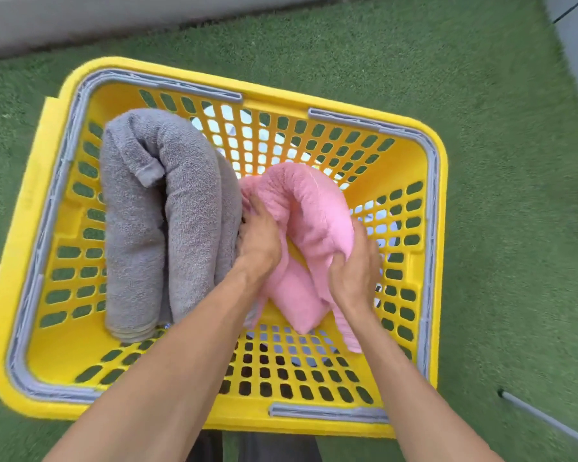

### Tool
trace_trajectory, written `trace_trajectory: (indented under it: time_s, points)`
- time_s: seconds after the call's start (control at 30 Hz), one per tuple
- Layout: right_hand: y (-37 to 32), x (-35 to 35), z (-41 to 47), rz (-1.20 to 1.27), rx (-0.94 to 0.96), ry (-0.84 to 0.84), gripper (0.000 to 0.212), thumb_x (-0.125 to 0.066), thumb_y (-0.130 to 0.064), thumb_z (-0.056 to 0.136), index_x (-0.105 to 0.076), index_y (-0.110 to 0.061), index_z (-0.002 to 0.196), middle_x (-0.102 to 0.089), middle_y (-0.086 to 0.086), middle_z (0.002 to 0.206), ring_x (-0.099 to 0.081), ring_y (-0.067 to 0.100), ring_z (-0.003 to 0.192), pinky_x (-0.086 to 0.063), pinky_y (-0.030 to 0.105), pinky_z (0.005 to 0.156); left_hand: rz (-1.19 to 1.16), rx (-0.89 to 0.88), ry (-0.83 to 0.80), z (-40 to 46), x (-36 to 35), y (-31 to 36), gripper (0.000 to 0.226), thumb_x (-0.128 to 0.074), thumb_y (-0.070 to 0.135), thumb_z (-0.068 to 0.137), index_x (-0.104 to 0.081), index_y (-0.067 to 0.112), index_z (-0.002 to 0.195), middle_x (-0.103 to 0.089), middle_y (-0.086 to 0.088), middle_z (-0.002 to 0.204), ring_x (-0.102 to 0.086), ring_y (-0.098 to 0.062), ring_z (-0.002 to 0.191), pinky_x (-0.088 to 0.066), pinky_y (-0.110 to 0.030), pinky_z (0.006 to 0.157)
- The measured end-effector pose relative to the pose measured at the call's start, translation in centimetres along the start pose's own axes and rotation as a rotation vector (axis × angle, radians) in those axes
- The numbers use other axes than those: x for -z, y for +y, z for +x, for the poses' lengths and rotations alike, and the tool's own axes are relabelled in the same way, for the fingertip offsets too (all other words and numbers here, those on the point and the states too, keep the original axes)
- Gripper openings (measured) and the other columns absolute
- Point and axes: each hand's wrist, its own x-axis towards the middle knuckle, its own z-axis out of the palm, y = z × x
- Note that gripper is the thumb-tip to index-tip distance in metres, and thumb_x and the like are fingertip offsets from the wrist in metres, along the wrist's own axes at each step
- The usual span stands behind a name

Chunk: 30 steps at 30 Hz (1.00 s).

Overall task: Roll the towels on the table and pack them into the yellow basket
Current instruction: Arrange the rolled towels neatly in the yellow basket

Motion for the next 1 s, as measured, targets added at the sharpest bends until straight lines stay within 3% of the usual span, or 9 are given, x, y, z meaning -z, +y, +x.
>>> trace_trajectory:
  time_s: [0.17, 0.27, 0.37, 0.43, 0.5, 0.6, 0.7, 0.87, 1.0]
  points:
    - [-0.5, 1.5, 1.7, 0.026, 0.127, -0.02, 0.067, -0.046, -0.008, 0.089, -0.026, -0.034, 0.148, -0.046, 0.009, 0.13, -0.038, 0.026, 0.123, -0.032, 0.04, 0.103, -0.18, 0.114, 0.017, -1.1, 0.6, 2.1, 0.052, -0.042, 0.031, 0.099, -0.026, 0.0, 0.138, -0.053, -0.032, 0.127, -0.052, -0.046, 0.116, -0.04, -0.047, 0.094]
    - [-0.3, 0.6, 1.7, 0.087, 0.146, -0.036, 0.066, -0.047, -0.008, 0.089, -0.029, -0.033, 0.147, -0.046, 0.002, 0.137, -0.037, 0.019, 0.127, -0.03, 0.034, 0.107, -0.345, 0.13, 0.068, -3.4, -1.3, 1.3, 0.052, -0.046, 0.038, 0.096, -0.032, 0.003, 0.133, -0.051, -0.03, 0.129, -0.05, -0.045, 0.119, -0.04, -0.046, 0.098]
    - [0.6, -0.8, 2.1, 0.159, 0.149, -0.114, 0.067, -0.049, -0.004, 0.088, -0.029, -0.026, 0.148, -0.041, -0.001, 0.145, -0.034, 0.011, 0.132, -0.022, 0.017, 0.105, -0.338, 0.097, 0.087, -5.1, -3.4, -0.2, 0.073, -0.059, 0.041, 0.087, -0.027, 0.004, 0.141, -0.046, -0.026, 0.135, -0.045, -0.04, 0.124, -0.037, -0.044, 0.102]
    - [1.4, -1.8, 2.7, 0.19, 0.175, -0.155, 0.069, -0.048, 0.0, 0.087, -0.027, -0.02, 0.149, -0.038, -0.001, 0.149, -0.032, 0.004, 0.131, -0.022, 0.016, 0.107, -0.282, 0.147, 0.017, -6.0, -4.1, -0.2, 0.074, -0.064, 0.041, 0.085, -0.03, 0.0, 0.136, -0.047, -0.025, 0.131, -0.046, -0.04, 0.121, -0.038, -0.04, 0.097]
    - [2.0, -2.8, 3.6, 0.191, 0.172, -0.195, 0.07, -0.05, -0.002, 0.087, -0.024, -0.016, 0.15, -0.038, 0.003, 0.149, -0.036, 0.012, 0.133, -0.026, 0.021, 0.107, -0.242, 0.243, -0.122, -6.7, -4.9, 0.7, 0.065, -0.061, 0.038, 0.089, -0.033, -0.004, 0.13, -0.049, -0.027, 0.128, -0.049, -0.04, 0.119, -0.04, -0.038, 0.094]
    - [1.9, -3.4, 4.4, 0.168, 0.088, -0.281, 0.078, -0.064, -0.022, 0.083, -0.021, -0.026, 0.148, -0.046, 0.0, 0.14, -0.046, 0.019, 0.123, -0.035, 0.023, 0.09, -0.251, 0.384, -0.233, -6.7, -5.7, 0.9, 0.062, -0.055, 0.04, 0.092, -0.039, -0.008, 0.128, -0.052, -0.026, 0.131, -0.051, -0.039, 0.121, -0.043, -0.037, 0.095]
    - [1.8, -3.3, 5.6, 0.168, 0.003, -0.385, 0.088, -0.075, -0.024, 0.075, -0.021, -0.03, 0.145, -0.05, -0.003, 0.134, -0.051, 0.023, 0.118, -0.034, 0.025, 0.083, -0.248, 0.458, -0.338, -5.9, -5.8, 0.1, 0.065, -0.05, 0.05, 0.092, -0.051, -0.005, 0.127, -0.055, -0.022, 0.131, -0.052, -0.035, 0.121, -0.044, -0.035, 0.096]
    - [2.3, -4.1, 6.0, 0.103, -0.072, -0.432, 0.096, -0.08, -0.026, 0.066, -0.021, -0.028, 0.142, -0.051, -0.002, 0.127, -0.053, 0.028, 0.113, -0.036, 0.029, 0.084, -0.582, 0.664, -0.284, -6.8, -8.2, -0.2, 0.082, -0.062, 0.05, 0.084, -0.028, -0.006, 0.133, -0.046, -0.02, 0.135, -0.048, -0.035, 0.122, -0.043, -0.038, 0.1]
    - [2.9, -4.9, 5.2, 0.056, -0.113, -0.411, 0.092, -0.079, -0.029, 0.065, -0.022, -0.026, 0.138, -0.053, 0.001, 0.115, -0.055, 0.032, 0.106, -0.039, 0.033, 0.079, -0.512, 0.671, -0.095, -6.0, -9.7, -0.7, 0.086, -0.07, 0.053, 0.074, -0.022, -0.001, 0.121, -0.048, -0.027, 0.128, -0.048, -0.041, 0.118, -0.041, -0.041, 0.099]
